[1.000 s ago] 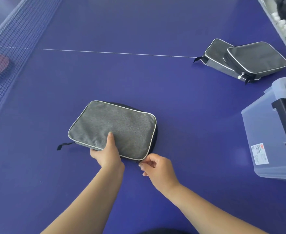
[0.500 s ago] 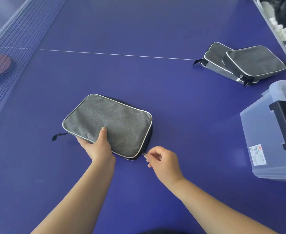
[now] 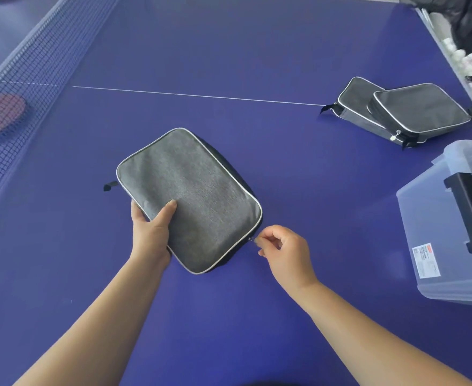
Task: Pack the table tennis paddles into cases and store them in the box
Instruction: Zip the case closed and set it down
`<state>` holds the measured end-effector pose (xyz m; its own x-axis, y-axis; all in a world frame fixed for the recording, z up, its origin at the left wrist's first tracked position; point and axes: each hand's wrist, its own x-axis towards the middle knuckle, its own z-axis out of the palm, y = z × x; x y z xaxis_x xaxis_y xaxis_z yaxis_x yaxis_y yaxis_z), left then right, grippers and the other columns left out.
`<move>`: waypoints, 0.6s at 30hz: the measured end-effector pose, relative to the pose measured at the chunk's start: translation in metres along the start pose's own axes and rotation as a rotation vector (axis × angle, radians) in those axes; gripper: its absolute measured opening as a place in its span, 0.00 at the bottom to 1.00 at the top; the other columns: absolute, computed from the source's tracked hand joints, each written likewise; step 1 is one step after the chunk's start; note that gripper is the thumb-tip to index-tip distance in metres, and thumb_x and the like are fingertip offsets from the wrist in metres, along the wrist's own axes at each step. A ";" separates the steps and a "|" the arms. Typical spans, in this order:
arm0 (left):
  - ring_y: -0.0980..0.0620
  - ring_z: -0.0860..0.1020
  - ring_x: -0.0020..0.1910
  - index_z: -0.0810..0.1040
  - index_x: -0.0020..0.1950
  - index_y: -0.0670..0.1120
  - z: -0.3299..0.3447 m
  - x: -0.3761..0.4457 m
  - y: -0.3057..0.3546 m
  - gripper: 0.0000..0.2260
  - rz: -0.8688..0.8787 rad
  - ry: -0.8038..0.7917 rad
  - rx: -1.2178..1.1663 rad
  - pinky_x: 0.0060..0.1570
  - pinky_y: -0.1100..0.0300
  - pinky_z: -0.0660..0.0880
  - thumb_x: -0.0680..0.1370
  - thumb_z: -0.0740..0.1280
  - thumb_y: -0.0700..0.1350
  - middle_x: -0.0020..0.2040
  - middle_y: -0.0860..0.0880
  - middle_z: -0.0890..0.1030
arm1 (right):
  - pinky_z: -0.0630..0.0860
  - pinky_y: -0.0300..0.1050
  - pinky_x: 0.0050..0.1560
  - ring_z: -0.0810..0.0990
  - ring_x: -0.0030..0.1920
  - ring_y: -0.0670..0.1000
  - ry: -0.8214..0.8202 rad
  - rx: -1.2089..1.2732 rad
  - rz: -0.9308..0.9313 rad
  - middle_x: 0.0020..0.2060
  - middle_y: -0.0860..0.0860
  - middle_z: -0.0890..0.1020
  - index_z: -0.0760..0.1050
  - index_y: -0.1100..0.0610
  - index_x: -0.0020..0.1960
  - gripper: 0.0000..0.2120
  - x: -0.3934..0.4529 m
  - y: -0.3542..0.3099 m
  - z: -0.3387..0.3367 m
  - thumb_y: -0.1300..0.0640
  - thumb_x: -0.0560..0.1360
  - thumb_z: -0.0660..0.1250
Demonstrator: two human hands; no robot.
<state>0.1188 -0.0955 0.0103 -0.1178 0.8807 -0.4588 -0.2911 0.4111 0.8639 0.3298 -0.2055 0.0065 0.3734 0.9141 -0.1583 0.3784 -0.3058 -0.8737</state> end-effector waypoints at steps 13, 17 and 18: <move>0.49 0.80 0.60 0.69 0.70 0.59 0.002 0.023 0.030 0.29 0.048 -0.385 0.187 0.55 0.44 0.79 0.71 0.73 0.44 0.63 0.51 0.79 | 0.74 0.34 0.36 0.79 0.37 0.44 0.079 -0.239 -0.253 0.35 0.43 0.80 0.79 0.55 0.40 0.07 0.037 -0.003 -0.036 0.64 0.75 0.68; 0.50 0.80 0.60 0.68 0.70 0.59 0.014 0.024 0.036 0.30 0.066 -0.458 0.214 0.53 0.49 0.80 0.73 0.73 0.41 0.63 0.52 0.79 | 0.72 0.31 0.37 0.78 0.39 0.44 0.107 -0.261 -0.274 0.36 0.43 0.80 0.80 0.55 0.41 0.06 0.043 -0.002 -0.045 0.64 0.75 0.69; 0.51 0.80 0.59 0.68 0.71 0.60 0.017 0.024 0.038 0.29 0.073 -0.482 0.231 0.52 0.50 0.80 0.74 0.73 0.40 0.63 0.52 0.79 | 0.72 0.31 0.37 0.78 0.39 0.44 0.110 -0.264 -0.275 0.36 0.43 0.80 0.80 0.55 0.41 0.06 0.043 -0.003 -0.046 0.63 0.75 0.69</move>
<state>0.1209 -0.0548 0.0359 0.3348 0.8948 -0.2952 -0.0755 0.3378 0.9382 0.3840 -0.1772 0.0230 0.3112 0.9417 0.1281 0.6764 -0.1248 -0.7258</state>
